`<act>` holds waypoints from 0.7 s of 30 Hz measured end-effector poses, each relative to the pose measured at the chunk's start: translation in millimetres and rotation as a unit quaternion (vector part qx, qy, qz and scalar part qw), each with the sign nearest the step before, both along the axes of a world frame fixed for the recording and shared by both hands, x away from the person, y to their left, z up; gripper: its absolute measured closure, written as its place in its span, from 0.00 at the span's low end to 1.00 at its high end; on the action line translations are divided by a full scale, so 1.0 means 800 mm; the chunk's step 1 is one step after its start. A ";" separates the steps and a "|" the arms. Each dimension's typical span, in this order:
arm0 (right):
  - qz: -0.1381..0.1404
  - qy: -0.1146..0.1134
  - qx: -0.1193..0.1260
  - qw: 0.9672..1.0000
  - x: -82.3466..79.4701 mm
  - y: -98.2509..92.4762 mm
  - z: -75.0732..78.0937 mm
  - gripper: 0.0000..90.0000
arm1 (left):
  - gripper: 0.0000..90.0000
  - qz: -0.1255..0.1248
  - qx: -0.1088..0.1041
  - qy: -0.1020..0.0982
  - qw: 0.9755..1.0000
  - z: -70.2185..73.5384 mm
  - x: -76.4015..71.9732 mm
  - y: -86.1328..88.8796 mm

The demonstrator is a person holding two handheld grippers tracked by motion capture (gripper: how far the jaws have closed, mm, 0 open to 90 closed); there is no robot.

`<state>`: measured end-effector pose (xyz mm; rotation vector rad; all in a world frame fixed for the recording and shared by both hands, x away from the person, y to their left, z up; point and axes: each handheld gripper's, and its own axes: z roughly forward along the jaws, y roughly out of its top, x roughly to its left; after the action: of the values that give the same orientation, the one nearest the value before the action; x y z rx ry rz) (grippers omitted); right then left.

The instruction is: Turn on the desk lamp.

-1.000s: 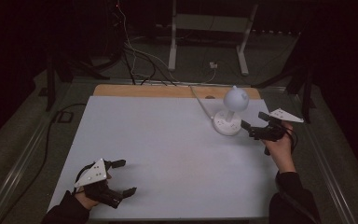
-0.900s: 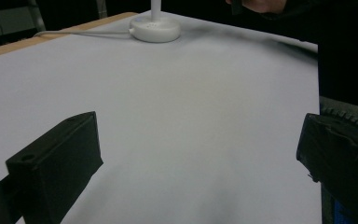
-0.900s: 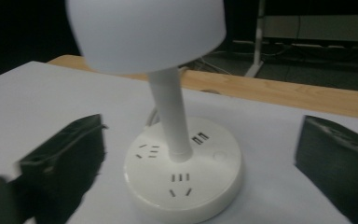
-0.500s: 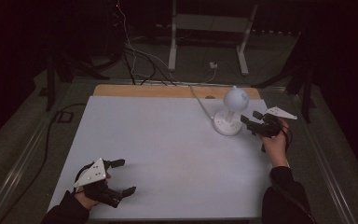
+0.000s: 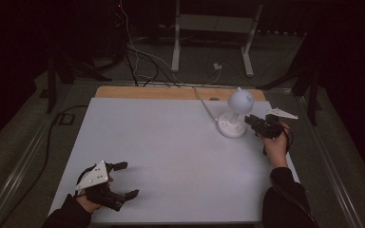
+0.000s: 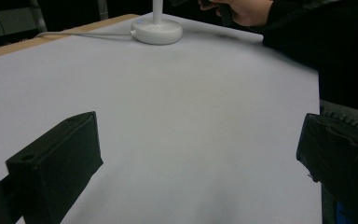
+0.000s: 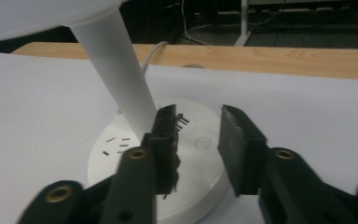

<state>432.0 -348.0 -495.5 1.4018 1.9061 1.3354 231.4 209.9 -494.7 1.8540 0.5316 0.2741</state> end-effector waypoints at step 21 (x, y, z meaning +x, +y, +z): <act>-0.016 0.039 0.070 0.997 0.024 -0.002 -0.026 1.00 | 0.00 -0.001 0.002 0.003 1.000 -0.001 0.000 -0.001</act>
<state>450.8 -349.8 -516.6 1.5683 1.8619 1.4435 231.5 209.1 -495.1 1.8598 0.5328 0.2694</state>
